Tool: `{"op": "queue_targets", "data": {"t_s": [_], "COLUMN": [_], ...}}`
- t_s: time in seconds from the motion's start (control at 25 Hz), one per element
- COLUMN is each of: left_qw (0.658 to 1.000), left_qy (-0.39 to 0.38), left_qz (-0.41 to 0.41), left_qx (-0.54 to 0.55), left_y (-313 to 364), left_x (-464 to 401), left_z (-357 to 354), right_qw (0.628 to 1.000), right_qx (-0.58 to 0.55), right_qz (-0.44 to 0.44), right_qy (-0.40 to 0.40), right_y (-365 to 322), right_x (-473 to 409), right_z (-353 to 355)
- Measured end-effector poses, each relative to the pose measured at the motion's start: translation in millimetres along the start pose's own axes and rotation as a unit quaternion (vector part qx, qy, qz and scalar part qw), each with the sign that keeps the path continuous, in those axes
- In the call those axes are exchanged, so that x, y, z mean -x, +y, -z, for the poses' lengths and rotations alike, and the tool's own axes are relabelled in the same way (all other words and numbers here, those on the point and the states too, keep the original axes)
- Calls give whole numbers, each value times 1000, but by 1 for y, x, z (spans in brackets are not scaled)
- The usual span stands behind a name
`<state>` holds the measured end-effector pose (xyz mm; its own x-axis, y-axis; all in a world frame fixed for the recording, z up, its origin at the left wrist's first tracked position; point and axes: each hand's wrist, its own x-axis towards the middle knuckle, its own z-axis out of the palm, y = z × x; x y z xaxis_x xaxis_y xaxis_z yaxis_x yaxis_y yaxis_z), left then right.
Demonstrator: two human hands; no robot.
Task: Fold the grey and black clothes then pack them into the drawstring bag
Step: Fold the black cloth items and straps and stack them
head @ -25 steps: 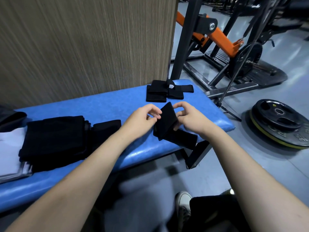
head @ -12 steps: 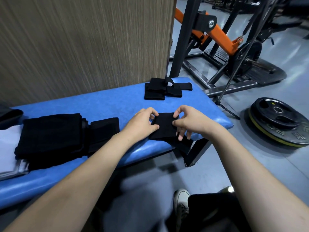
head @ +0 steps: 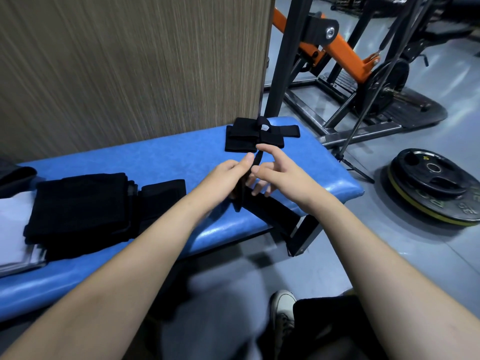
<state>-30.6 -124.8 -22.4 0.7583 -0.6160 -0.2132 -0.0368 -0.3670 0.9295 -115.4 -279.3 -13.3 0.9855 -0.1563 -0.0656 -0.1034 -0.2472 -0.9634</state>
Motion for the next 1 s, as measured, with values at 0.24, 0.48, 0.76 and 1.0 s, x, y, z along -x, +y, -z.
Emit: {"op": "queue_targets", "data": {"t_s": [0.24, 0.48, 0.76, 1.0], "left_qw": [993, 987, 977, 966], "left_qy": [106, 105, 116, 78], "left_qz": [23, 23, -9, 12], "left_qx": [36, 119, -180, -246], "left_y": [-3, -6, -11, -4], "left_x": [-5, -7, -9, -6], "left_z": [7, 7, 1, -2], "right_qw": [998, 974, 984, 984], "right_qx": [54, 217, 139, 131], "right_qz": [36, -39, 22, 54], "right_qy": [22, 50, 109, 111], "right_y": [10, 28, 27, 24], "right_x": [-11, -15, -17, -16], "right_z": [-7, 3, -2, -7]}}
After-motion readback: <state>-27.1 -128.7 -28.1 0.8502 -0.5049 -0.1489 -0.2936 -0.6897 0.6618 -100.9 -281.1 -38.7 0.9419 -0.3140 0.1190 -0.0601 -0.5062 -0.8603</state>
